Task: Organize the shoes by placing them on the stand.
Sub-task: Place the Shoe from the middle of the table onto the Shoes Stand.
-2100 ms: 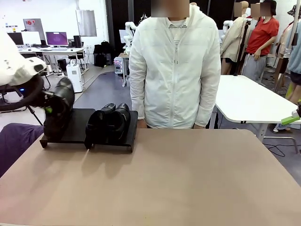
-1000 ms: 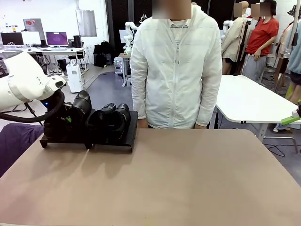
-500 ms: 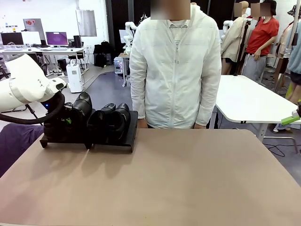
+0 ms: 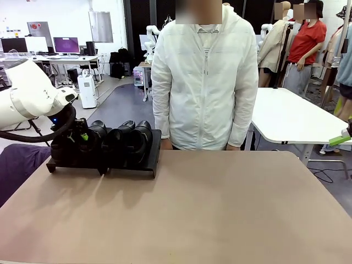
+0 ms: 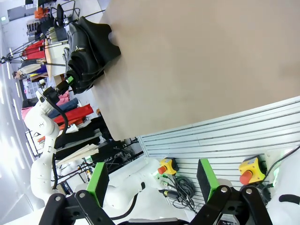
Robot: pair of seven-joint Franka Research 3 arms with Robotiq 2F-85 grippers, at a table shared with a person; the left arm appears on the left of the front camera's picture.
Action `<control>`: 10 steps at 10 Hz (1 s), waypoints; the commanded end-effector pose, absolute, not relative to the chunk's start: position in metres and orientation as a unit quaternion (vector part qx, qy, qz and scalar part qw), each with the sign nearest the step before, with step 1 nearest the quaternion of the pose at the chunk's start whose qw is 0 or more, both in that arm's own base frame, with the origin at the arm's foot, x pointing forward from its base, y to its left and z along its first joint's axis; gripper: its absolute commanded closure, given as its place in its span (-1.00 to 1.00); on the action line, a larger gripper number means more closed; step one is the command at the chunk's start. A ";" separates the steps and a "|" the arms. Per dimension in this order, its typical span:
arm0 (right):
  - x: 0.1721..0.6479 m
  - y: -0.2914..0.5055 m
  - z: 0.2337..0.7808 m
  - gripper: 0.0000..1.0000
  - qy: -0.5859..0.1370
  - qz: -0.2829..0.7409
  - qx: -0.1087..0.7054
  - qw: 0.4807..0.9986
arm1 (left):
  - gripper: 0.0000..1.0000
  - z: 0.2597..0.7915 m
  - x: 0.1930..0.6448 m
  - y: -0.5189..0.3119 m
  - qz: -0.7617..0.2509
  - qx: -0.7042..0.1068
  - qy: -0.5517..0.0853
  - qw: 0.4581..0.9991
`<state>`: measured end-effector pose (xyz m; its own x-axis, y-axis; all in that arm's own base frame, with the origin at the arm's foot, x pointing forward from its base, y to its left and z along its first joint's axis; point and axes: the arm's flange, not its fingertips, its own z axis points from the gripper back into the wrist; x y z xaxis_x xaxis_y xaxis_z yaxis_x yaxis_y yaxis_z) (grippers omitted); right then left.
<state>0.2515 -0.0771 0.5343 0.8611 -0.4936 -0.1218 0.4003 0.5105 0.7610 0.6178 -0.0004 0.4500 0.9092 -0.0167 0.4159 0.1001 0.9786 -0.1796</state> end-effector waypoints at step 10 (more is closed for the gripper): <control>0.253 -0.078 0.536 -1.00 -0.063 -0.247 0.435 0.864 | -1.00 0.578 0.370 -0.019 -0.092 -0.287 -0.113 0.947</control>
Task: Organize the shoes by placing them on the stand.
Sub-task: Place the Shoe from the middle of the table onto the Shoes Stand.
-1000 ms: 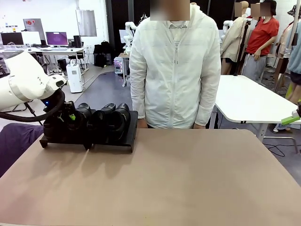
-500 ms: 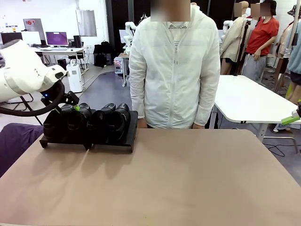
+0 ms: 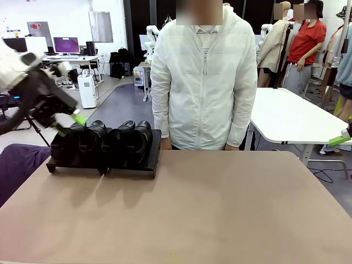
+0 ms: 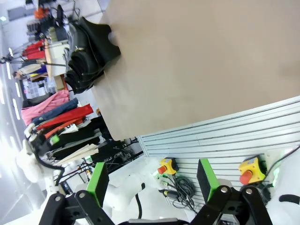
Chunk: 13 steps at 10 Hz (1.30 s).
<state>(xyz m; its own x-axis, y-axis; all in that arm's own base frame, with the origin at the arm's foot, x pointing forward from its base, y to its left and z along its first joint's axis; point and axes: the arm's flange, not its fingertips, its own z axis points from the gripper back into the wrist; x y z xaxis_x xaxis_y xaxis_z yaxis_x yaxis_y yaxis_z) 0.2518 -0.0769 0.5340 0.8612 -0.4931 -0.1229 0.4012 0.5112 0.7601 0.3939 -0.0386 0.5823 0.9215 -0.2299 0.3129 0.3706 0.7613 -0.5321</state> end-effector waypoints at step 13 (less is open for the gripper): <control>0.253 -0.078 0.536 -1.00 -0.063 -0.247 0.435 0.864 | -1.00 0.532 0.256 0.107 0.078 -0.437 -0.157 0.882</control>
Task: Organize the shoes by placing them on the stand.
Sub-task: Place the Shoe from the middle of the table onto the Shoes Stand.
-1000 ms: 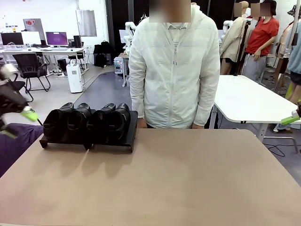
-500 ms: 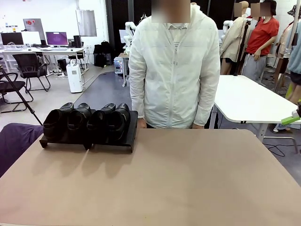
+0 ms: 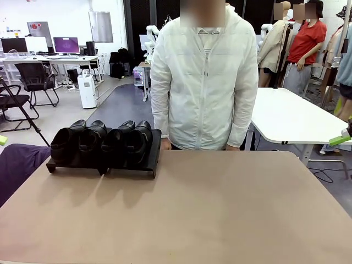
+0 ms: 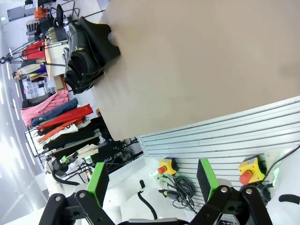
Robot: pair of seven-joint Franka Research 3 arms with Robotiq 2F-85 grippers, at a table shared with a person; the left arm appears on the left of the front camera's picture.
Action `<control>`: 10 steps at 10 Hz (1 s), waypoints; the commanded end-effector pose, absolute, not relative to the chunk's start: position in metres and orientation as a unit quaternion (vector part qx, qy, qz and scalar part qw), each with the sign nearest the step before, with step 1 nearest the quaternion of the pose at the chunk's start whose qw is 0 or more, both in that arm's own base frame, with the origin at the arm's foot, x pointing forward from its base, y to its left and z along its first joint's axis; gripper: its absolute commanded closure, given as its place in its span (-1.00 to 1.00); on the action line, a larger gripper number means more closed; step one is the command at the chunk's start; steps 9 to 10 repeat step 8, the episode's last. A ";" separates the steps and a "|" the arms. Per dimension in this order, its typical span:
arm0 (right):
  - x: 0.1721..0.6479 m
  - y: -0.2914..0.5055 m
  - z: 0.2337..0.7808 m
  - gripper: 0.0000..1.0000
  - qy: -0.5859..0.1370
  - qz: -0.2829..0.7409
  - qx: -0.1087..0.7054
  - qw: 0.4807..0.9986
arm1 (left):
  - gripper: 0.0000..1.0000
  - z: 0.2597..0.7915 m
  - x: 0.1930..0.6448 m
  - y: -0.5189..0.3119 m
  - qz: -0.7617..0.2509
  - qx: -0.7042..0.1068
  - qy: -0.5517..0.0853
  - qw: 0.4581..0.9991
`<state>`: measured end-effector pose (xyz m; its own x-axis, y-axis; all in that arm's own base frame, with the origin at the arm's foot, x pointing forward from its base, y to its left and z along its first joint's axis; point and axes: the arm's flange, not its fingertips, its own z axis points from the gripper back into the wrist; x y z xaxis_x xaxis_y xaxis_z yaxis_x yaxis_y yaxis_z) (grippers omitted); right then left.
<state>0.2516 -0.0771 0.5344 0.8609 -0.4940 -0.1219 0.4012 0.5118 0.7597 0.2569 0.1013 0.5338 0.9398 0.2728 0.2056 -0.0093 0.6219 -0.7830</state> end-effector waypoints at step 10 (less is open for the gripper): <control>0.253 -0.078 0.536 -1.00 -0.063 -0.247 0.435 0.864 | -1.00 0.532 0.256 0.107 0.078 -0.437 -0.157 0.882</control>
